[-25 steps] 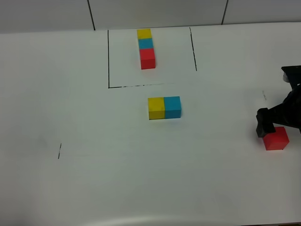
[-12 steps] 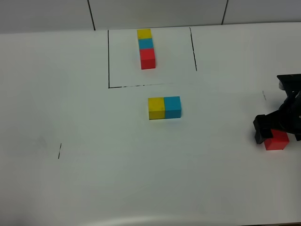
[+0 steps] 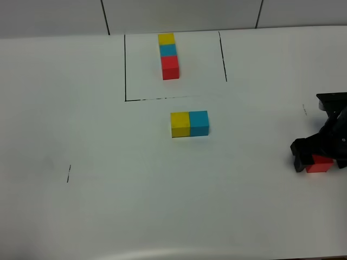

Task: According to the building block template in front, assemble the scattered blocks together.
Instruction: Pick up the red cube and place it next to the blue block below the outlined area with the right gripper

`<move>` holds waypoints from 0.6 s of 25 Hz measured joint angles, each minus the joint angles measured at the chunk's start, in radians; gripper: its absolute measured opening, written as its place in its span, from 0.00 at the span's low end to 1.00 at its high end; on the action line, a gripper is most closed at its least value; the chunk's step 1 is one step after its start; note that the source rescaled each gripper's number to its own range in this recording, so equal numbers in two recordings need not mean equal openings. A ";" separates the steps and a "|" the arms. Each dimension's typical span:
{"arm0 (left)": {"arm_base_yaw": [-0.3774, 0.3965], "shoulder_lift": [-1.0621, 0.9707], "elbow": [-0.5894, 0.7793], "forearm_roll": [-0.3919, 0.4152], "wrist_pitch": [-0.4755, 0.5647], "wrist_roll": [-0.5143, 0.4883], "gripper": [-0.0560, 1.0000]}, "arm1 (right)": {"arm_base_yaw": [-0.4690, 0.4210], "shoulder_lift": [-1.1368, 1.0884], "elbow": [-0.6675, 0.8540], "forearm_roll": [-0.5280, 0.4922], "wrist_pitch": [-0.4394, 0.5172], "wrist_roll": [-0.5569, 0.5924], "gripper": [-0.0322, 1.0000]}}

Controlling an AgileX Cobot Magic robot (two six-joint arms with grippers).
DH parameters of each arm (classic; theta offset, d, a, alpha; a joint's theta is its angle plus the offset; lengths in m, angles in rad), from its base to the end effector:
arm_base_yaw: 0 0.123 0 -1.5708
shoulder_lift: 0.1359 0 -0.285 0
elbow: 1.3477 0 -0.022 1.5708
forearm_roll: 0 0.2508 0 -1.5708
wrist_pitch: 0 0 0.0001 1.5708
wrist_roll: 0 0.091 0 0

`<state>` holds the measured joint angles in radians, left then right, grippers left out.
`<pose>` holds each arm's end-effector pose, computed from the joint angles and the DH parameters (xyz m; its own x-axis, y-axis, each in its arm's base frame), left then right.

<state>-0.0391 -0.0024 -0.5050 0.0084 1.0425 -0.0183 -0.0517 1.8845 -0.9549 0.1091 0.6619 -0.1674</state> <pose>-0.0050 0.0009 0.2802 -0.4331 0.0029 -0.9013 0.0265 0.9996 -0.0095 0.3133 -0.0101 0.1166 -0.9968 -0.0295 -0.0745 -0.0340 0.9976 0.0609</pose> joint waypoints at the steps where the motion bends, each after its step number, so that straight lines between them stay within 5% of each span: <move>1: 0.000 0.000 0.000 0.000 0.000 0.000 0.65 | 0.000 0.000 0.000 0.000 0.000 0.000 0.73; 10: 0.000 0.000 0.000 0.000 0.000 0.000 0.65 | 0.000 0.000 0.000 -0.019 -0.007 -0.002 0.40; 15: 0.000 0.000 0.000 0.000 0.000 0.000 0.65 | 0.000 0.000 0.000 -0.019 -0.008 -0.002 0.03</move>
<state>-0.0391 -0.0024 -0.5050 0.0084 1.0425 -0.0183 -0.0517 1.8845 -0.9549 0.0901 0.6534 -0.1699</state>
